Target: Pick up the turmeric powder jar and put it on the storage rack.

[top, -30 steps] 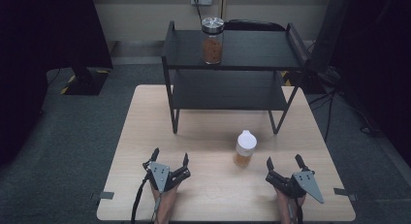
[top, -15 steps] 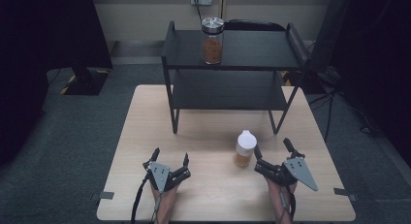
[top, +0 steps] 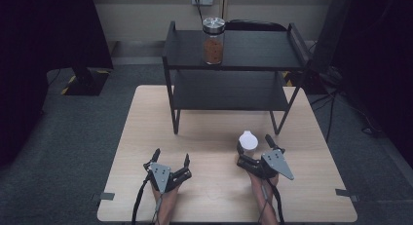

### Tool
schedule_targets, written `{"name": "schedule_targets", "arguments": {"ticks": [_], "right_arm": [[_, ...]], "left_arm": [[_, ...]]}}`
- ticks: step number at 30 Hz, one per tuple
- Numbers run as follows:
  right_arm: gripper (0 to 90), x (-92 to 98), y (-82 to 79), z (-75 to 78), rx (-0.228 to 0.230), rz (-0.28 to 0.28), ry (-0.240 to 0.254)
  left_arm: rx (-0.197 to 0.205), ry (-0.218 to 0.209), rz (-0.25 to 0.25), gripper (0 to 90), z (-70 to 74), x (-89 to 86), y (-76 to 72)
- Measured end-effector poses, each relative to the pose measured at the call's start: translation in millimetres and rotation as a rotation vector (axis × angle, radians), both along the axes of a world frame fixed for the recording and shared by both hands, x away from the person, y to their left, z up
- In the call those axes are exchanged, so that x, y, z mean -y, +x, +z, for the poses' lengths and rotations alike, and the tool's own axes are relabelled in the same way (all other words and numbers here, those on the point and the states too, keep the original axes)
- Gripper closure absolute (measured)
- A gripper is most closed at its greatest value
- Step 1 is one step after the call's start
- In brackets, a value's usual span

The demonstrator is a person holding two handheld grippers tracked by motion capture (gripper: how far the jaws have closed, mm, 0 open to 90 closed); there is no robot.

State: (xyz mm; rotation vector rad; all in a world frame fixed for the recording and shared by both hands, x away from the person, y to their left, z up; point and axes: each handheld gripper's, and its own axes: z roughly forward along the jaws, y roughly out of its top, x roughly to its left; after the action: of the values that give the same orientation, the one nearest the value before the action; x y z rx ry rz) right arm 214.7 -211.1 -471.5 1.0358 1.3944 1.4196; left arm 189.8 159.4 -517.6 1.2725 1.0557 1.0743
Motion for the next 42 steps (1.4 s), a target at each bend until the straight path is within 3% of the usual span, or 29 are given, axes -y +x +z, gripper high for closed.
{"name": "schedule_targets", "arguments": {"ticks": [8,24,39,42], "right_arm": [[8.8,-4.4,2.8,-14.1,-0.040,0.004,-0.015],[29.3,0.9,6.9,-15.7,-0.072,0.035,-0.018],[29.9,-1.6,7.0,-12.2,-0.082,0.028,-0.026],[29.9,-0.4,8.9,-7.7,-0.089,0.037,-0.051]], "left_arm": [[0.000,0.000,-0.008,0.0,0.0,-1.1,0.2],[0.000,0.000,-0.003,0.0,0.0,-0.4,0.1],[0.000,0.000,-0.003,0.0,0.0,-0.3,0.1],[0.000,0.000,-0.003,0.0,0.1,-0.3,0.1]]}}
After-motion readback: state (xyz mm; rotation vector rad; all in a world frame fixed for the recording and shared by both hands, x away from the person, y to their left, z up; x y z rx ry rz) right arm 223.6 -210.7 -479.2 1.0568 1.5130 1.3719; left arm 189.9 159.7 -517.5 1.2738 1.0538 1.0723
